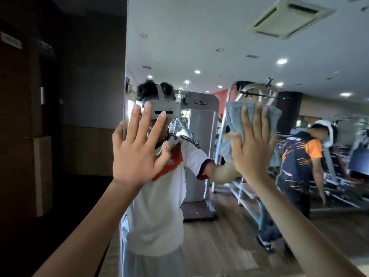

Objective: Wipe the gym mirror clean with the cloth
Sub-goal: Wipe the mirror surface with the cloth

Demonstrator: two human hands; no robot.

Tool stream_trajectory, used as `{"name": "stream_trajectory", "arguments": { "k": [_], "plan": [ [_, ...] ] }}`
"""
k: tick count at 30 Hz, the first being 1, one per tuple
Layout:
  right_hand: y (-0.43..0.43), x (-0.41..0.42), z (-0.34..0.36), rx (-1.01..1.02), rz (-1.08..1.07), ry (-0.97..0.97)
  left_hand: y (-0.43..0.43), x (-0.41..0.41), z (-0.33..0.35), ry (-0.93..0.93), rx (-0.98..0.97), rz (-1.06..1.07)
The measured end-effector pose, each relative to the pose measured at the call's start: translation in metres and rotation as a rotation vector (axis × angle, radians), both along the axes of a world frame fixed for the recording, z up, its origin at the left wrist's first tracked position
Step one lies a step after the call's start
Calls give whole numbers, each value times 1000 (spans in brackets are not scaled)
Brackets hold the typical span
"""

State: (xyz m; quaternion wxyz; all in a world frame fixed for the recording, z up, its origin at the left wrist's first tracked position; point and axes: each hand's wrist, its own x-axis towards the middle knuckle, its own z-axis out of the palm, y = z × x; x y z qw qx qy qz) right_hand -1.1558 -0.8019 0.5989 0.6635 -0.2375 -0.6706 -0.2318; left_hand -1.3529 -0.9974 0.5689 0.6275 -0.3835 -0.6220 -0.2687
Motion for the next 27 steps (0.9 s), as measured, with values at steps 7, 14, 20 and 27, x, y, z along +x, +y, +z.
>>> {"name": "stream_trajectory", "arguments": {
  "k": [7,14,20,27],
  "plan": [
    [-27,-7,-81,320,-30,-480,-4,-3,-2,19,-2,23],
    [-17,-12,-33,-113,10,18,-2,-3,-20,5,33,6],
    [-27,-9,-119,335,14,-546,-7,-11,-43,14,16,-17],
    [-13,1,-81,-32,12,-83,-1,-1,-51,-13,65,-3]
  ]
}}
